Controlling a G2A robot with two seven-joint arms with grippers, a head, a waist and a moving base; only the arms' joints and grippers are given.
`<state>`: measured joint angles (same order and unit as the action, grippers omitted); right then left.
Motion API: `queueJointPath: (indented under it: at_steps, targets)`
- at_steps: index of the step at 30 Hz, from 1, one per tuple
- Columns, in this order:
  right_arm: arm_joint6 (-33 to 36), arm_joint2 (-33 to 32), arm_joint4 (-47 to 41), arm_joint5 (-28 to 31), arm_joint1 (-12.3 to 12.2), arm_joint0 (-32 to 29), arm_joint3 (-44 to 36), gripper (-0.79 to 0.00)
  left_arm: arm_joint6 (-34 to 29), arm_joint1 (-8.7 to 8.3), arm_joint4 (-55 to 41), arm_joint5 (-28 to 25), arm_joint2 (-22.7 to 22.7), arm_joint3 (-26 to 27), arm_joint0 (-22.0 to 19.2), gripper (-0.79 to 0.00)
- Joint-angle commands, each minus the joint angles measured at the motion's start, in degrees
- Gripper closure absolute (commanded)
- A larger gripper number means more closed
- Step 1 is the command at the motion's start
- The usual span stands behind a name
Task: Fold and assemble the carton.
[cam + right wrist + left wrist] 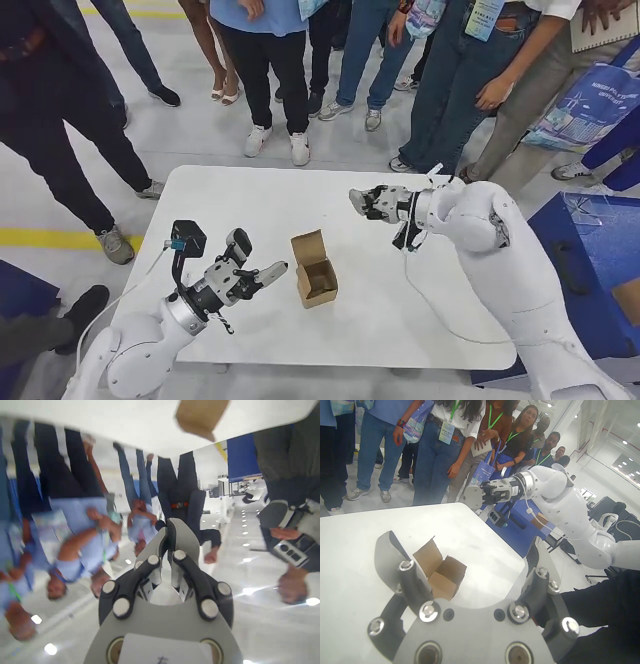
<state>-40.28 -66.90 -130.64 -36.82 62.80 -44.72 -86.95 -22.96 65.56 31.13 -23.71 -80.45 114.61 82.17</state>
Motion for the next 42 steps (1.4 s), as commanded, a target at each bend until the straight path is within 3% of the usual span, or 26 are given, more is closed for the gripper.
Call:
queueJointPath:
  at_steps: [1,6,10,11,21,22,24,26,28,32,36,40,42]
  targets:
    - [18.02,-0.86,16.97,-5.47,-0.47,-3.39,0.8,0.0,0.0,0.0,0.0,0.0,0.0,0.0,0.0,-0.785]
    - [47.73,1.49,43.15,-3.41,-1.03,-4.91,5.2,0.0,0.0,0.0,0.0,0.0,0.0,0.0,0.0,-0.785]
    - [67.62,3.95,55.53,2.48,-1.12,-3.04,11.76,0.0,0.0,0.0,0.0,0.0,0.0,0.0,0.0,-0.785]
    - [67.62,3.95,55.53,2.48,-1.12,-3.04,11.76,-0.468,0.0,0.0,0.0,0.0,0.0,0.0,0.0,-0.785]
    - [67.62,3.95,55.53,2.48,-1.12,-3.04,11.76,-0.468,0.0,0.0,0.0,0.0,0.0,0.0,0.0,-0.785]
    - [67.62,3.95,55.53,2.48,-1.12,-3.04,11.76,-0.785,-0.32,0.0,-0.28,0.28,0.11,-0.26,0.15,-0.785]
    - [67.39,3.93,56.03,2.78,-1.15,-3.11,11.64,-0.785,-6.81,0.06,-6.2,7.06,1.0,-1.81,-0.89,-0.785]
    - [66.49,3.47,63.67,5.22,-1.77,-3.46,9.93,-0.785,-15.53,-0.08,-6.97,16.12,1.32,-1.65,-4.69,-0.785]
    - [69.5,2.28,70.31,5.76,-2.74,-4.26,8.2,-0.785,-20.43,-0.13,-3.16,24.75,2.7,-2.49,-6.62,-0.785]
    - [75.05,0.44,91.28,8.49,-5.35,-5.62,4.71,-0.785,-25.22,0.22,6.69,34.36,9.25,-4.7,-10.68,-0.785]
    - [77.49,-1.09,107.52,13.73,-7.22,-6.62,2.2,-0.785,-29.37,1.08,11.88,40.53,15.78,-10.56,-15.39,-0.785]
    - [77.49,-1.09,107.52,13.73,-7.22,-6.62,2.2,-0.785,-30.32,2.09,13.65,42.7,20.31,-15.77,-19.48,-0.785]
    - [79.49,0.92,114.42,13.83,-7.6,-6.73,2.3,-0.785,-29.85,2.56,13.32,42.75,21.65,-17.93,-21.05,-0.785]
